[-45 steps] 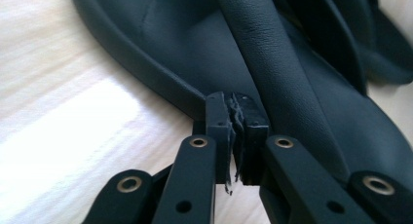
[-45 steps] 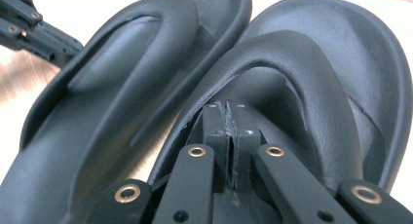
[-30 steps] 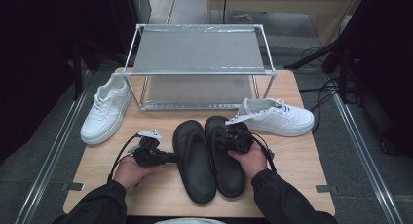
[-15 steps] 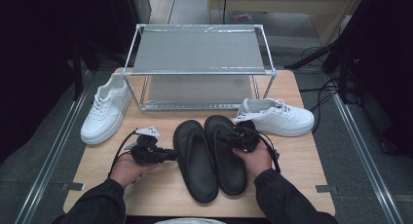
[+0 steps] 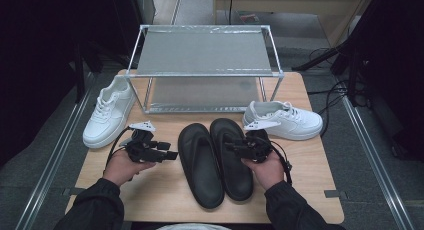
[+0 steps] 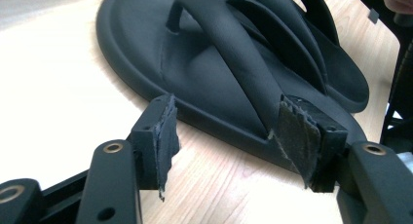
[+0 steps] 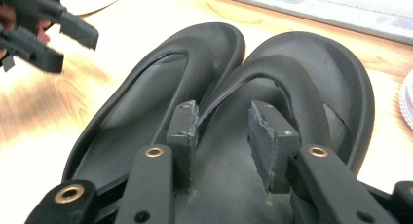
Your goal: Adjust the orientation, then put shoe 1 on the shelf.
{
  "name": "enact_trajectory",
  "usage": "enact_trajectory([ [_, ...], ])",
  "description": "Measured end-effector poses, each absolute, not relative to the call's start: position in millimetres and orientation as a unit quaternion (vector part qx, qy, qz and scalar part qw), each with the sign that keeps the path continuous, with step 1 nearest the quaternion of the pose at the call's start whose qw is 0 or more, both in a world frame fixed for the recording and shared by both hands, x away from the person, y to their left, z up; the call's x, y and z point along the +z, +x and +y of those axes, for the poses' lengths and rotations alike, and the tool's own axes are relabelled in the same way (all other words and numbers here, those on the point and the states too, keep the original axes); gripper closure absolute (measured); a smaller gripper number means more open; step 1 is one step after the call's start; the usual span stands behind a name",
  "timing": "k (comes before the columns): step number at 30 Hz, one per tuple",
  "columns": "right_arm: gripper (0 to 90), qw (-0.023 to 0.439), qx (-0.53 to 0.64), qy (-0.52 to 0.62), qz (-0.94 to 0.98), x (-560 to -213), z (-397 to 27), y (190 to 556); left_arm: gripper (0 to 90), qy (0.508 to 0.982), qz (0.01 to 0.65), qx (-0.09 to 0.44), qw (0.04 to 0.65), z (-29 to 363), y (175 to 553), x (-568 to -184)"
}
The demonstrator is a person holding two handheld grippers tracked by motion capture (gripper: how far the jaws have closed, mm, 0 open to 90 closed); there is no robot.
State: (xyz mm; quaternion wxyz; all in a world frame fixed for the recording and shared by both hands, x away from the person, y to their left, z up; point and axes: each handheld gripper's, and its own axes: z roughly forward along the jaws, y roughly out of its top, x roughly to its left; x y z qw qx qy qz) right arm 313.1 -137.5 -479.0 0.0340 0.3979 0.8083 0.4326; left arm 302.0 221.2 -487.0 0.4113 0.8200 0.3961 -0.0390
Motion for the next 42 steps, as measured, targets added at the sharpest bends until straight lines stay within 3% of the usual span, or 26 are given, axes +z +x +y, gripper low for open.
enact_trajectory([
  [9, 50.2, 0.045, 0.454, 0.392, 0.799, -480, -138, 293, 37.8, 0.83, 0.375, -0.033, 0.412, 212, 310, -473],
  [33, 46.1, 0.08, 0.419, 0.432, 0.794, -504, -100, 282, 38.3, 0.829, 0.366, -0.032, 0.421, 208, 319, -469],
  [42, 40.2, 0.067, 0.436, 0.439, 0.783, -505, -91, 281, 38.4, 0.827, 0.368, -0.028, 0.424, 209, 319, -469],
])
